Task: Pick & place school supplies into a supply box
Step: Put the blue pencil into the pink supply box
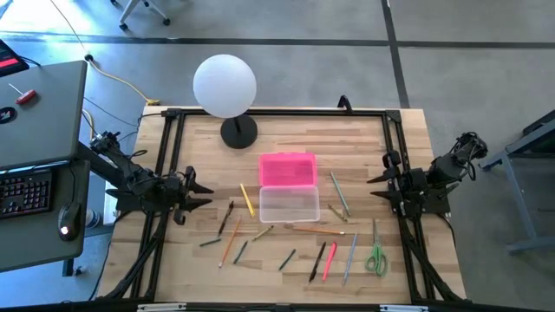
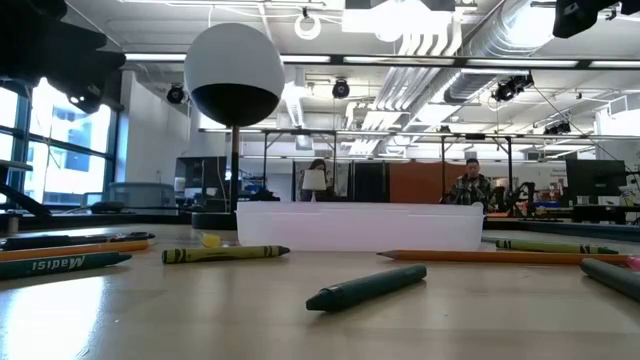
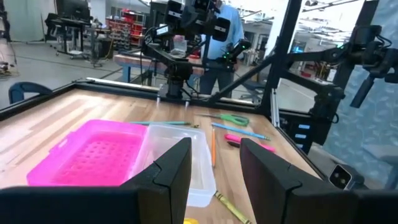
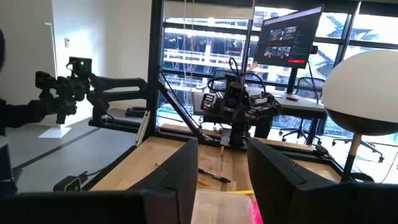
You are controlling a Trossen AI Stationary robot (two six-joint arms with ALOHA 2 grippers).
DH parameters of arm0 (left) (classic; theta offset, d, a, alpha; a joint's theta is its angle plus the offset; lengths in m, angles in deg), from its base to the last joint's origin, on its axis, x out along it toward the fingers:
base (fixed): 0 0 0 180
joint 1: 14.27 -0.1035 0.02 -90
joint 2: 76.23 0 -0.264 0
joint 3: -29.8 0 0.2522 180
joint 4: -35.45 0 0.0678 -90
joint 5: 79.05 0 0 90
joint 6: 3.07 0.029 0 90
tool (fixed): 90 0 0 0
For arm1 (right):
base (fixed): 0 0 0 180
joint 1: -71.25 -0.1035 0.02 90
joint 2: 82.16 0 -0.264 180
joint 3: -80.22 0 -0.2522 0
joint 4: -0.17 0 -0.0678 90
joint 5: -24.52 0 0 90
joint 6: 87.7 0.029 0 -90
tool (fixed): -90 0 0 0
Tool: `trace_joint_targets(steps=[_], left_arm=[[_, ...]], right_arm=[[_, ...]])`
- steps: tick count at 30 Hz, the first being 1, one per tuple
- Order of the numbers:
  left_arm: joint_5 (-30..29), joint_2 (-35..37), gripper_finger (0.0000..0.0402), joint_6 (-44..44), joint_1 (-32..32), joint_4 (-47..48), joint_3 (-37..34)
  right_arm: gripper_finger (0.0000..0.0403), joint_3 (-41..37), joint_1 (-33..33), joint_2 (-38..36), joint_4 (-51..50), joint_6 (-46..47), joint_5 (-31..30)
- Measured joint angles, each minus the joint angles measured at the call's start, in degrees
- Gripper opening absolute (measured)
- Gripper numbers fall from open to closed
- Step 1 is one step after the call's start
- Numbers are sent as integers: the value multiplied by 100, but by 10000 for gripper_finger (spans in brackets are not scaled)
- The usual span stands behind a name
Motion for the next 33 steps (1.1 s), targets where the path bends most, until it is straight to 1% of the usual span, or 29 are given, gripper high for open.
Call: trace_joint_targets(steps=[3, 8, 13, 15, 18, 20, 26, 30, 33], left_arm=[[30, 0, 170, -81, 0, 6, 0], [357, -1, 170, -382, 0, -2, 0], [297, -2, 170, -400, 0, -125, 0], [297, -2, 170, -388, 0, -301, 0], [284, -2, 170, 9, 0, -785, 1], [288, 2, 170, 437, 0, -1132, 43], [293, -40, 170, 1275, 4, -1242, 602], [306, -365, 170, 1667, 4, -1317, 836], [794, -837, 170, 1607, 4, -1375, 1021]], right_arm=[[119, 0, 0, 1, 0, 1, 1], [119, -1, 0, 2, 1, -1, -1], [119, 0, 0, 1, -1, -2, -1], [119, 1, 0, 0, 3, -311, -1], [119, 0, 0, 2, 126, -862, 1], [119, 0, 0, 0, 134, -890, 0], [119, -1, 0, 2, 248, -761, 5], [119, 1, 0, 2, 521, -371, 79], [119, 1, 0, 2, 651, 176, 87]])
